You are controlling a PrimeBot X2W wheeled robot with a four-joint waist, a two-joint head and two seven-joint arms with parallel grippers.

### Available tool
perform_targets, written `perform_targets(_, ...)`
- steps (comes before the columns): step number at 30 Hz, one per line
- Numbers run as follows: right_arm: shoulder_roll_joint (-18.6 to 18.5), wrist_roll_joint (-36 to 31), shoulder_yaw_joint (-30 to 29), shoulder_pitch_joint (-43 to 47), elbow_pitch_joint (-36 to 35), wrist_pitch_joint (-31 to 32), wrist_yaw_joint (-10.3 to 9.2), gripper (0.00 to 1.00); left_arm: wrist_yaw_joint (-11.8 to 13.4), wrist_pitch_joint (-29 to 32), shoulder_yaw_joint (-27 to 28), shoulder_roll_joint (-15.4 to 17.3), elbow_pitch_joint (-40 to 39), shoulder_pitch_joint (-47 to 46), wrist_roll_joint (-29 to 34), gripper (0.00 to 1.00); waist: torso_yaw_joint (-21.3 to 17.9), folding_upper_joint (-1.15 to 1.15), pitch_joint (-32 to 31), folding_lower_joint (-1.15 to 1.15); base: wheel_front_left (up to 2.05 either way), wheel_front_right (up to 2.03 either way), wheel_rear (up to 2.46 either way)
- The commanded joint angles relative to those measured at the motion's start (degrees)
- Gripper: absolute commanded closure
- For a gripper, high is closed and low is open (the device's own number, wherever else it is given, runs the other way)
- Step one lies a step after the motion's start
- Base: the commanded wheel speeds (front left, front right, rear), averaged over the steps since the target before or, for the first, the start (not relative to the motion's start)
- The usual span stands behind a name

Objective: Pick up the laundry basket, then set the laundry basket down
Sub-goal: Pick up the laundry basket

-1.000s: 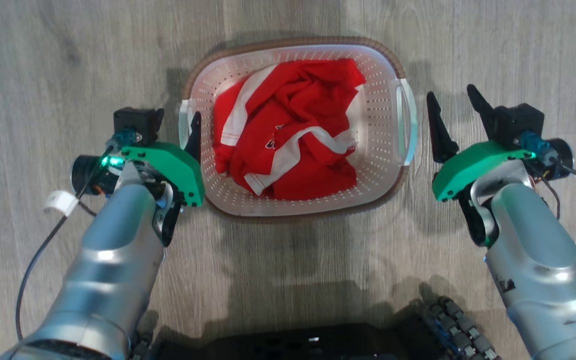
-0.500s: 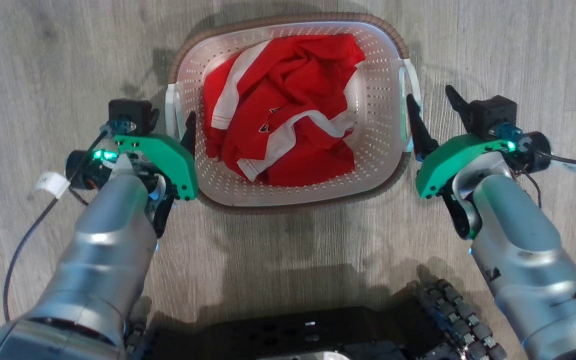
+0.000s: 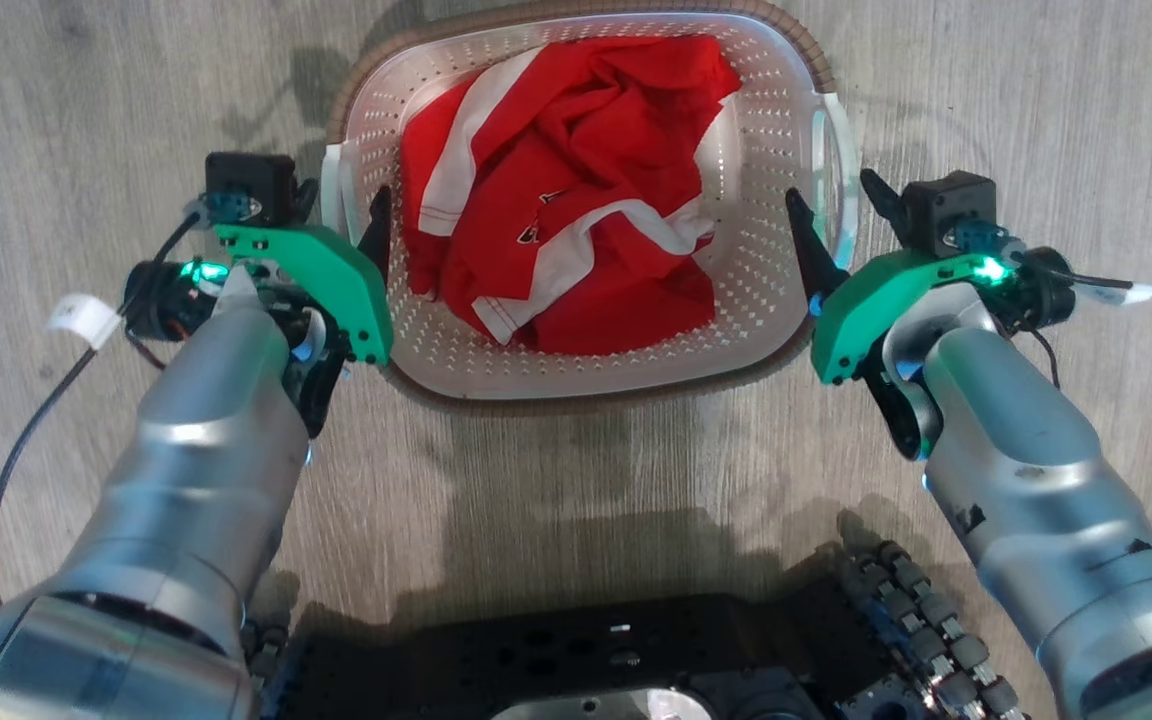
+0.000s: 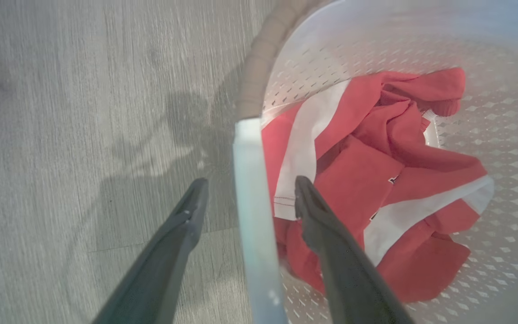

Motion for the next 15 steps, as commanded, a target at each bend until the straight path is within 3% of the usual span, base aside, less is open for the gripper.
perform_targets(1,0.8,0.7,1.4,2.1,-0.1,-0.6,0.16,0.00,-0.2,0.2,0.5,1.2,-0.1,0.3,-0.5,0.17,0.1,0.00,0.1,0.00,0.00,0.00,0.00)
perform_targets(3,0.8,2.2,3.0,1.7,1.7,-0.6,0.16,0.00,-0.2,0.4,0.0,1.2,0.1,0.1,-1.3,0.66,0.2,0.00,0.1,0.00,0.00,0.00,0.00)
perform_targets(4,0.9,3.0,3.8,1.4,2.8,-0.4,0.16,0.03,-0.2,0.5,-0.2,1.2,0.2,0.0,-1.8,0.98,0.2,0.00,0.1,0.00,0.00,0.00,0.00)
perform_targets(5,0.9,3.9,4.7,1.1,3.6,-0.3,0.16,0.21,-0.3,0.6,-0.4,1.2,0.2,-0.1,-2.3,1.00,0.3,0.00,0.1,0.00,0.00,0.00,0.00)
perform_targets(6,0.9,4.7,5.5,0.7,4.2,-0.4,0.16,0.54,-0.3,1.2,-0.6,1.2,0.3,-0.1,-3.0,1.00,0.2,0.00,0.1,0.00,0.00,0.00,0.00)
perform_targets(7,0.9,5.6,6.4,0.4,4.8,-0.2,0.16,0.73,-0.3,1.6,-0.9,1.2,0.3,-0.2,-3.5,1.00,0.3,0.00,0.1,0.00,0.00,0.00,0.00)
perform_targets(8,0.8,6.4,7.1,0.0,5.2,-0.2,0.16,1.00,-0.3,1.6,-1.1,1.2,0.2,-0.3,-4.0,1.00,0.3,0.00,0.2,0.00,0.00,0.00,0.00)
perform_targets(15,-0.6,10.9,11.1,-1.5,6.5,-0.4,0.16,1.00,-0.4,1.9,-3.1,1.2,0.3,-0.7,-6.8,1.00,0.6,0.00,0.2,0.00,0.00,0.00,0.00)
